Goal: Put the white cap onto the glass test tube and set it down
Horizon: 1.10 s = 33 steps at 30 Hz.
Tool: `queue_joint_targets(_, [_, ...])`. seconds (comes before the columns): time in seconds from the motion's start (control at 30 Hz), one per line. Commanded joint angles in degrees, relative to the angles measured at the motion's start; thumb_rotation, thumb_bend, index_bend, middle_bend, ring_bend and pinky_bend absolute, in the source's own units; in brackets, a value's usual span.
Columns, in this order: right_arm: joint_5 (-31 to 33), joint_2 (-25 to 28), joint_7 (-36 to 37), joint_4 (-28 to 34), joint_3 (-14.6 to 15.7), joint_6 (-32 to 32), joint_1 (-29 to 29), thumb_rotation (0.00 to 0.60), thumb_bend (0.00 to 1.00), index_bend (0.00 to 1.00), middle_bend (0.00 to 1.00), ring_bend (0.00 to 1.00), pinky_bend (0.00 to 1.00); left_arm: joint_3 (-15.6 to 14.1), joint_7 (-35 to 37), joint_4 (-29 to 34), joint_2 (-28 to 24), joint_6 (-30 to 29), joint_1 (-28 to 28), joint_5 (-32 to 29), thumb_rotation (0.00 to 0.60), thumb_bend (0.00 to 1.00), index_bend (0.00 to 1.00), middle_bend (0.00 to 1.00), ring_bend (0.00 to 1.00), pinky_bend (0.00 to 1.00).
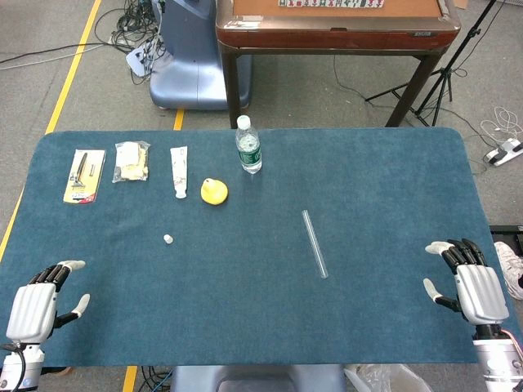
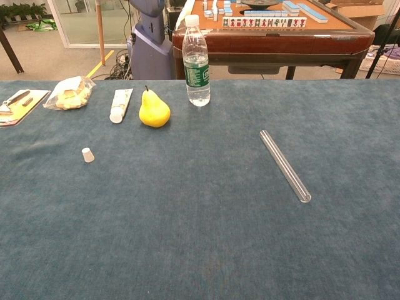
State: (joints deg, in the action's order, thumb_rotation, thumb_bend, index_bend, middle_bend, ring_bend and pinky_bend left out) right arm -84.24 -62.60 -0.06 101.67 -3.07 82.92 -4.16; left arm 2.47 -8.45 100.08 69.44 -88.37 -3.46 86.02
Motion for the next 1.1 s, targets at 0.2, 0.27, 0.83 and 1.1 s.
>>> queue_joint_targets(0.2, [-0.67,0.33,0.29,0.44,-0.10,0.75,0.20,0.600,0.33,0.29,0.25,0.15,0.12,-0.03,0.01,0.06,0.18,0.16,-0.28,0.74,0.600,0.26,0.29,0.30,0.27,0.33])
queue_joint_targets(0.27, [-0.89,0.55,0.51,0.56,-0.14,0.93,0.23,0.600,0.33,0.29,0.25,0.15,0.12,0.05,-0.12,0.08,0.04,0.54,-0.57,0.84,0.600,0.26,0.29,0.30,0.27,0.33])
queue_joint_targets(0.83, [0.57,4.88,-3.22,7.32,-3.25,0.27,-1.99,0.600,0.33,0.29,0.25,0.15,0.12,4.58,4.40,-1.54,-1.88,19.40,-14.09,-2.24,0.600,0.26,0.29,0.67,0.75,0.90])
queue_joint_targets(1.1, [1.49,6.88,-3.89,9.63,-3.25,-0.65,-2.27,0.600,0.33,0.29,0.25,0.15,0.12,7.50,6.96,-5.36,-0.94,33.99,-23.78,-8.80,0.600,0.37,0.30,0.92,0.98,1.00])
